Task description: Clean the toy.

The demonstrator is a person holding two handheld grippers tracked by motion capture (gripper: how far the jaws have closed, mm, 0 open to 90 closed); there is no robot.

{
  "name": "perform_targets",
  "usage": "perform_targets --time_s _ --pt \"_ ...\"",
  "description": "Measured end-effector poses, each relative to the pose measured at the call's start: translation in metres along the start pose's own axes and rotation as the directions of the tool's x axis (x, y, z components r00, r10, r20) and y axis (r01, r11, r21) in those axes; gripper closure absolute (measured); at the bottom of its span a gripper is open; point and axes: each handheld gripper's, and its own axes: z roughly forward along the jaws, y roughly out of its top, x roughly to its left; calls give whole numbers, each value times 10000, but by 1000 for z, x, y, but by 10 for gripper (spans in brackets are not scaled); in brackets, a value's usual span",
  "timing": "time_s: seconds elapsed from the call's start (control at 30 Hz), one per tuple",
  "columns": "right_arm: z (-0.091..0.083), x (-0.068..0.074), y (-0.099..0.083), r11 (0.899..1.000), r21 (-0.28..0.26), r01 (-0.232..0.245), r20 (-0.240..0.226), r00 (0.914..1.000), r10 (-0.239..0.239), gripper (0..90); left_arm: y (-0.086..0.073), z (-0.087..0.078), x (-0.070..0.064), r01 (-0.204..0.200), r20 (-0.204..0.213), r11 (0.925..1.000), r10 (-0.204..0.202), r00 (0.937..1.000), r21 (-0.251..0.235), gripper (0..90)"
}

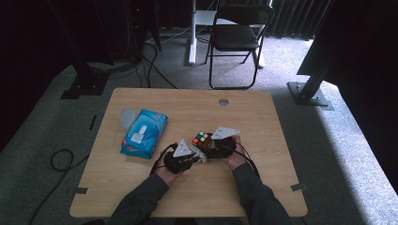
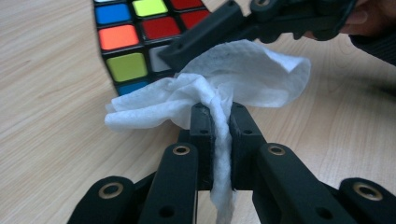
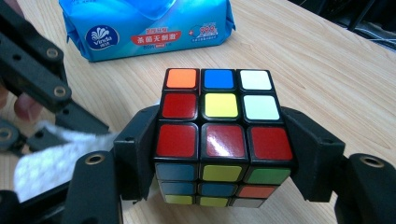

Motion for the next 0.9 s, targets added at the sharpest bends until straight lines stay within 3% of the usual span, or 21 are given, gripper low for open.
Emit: perform_targets --time_s 0.5,0.9 --pt "4 2 2 9999 -8 -172 216 9996 172 342 3 10 -16 -304 500 9995 299 9983 98 824" --pt "3 0 2 9995 -52 -327 380 9987 329 342 8 10 -23 -684 926 9975 697 9933 -163 823"
